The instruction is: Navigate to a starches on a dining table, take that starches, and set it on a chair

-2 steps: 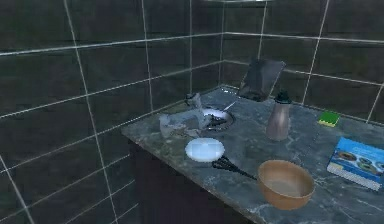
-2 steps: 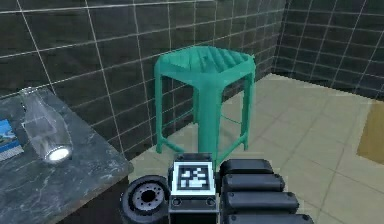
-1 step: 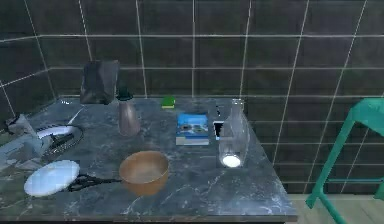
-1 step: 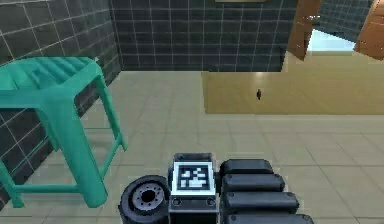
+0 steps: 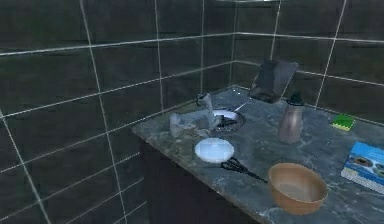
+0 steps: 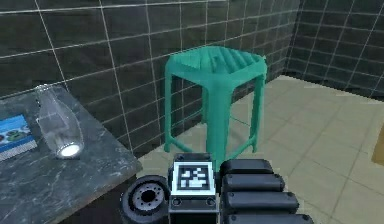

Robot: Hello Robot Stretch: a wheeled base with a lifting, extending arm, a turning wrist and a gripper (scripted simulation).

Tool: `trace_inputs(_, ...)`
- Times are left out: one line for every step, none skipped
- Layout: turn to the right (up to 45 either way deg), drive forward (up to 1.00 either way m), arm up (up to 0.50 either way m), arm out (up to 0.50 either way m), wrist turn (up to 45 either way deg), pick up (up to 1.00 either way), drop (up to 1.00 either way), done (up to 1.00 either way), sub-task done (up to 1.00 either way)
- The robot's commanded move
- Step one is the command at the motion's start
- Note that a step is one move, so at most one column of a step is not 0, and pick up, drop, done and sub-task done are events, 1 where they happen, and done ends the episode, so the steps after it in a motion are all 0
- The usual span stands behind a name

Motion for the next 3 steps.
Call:
trace_inputs(-45.0,0.0,0.0,0.0,0.0,0.0,0.0,0.0,0.0)
trace_inputs(-12.0,0.0,0.0,0.0,0.0,0.0,0.0,0.0,0.0)
trace_inputs(45.0,0.0,0.0,0.0,0.0,0.0,0.0,0.0,0.0)
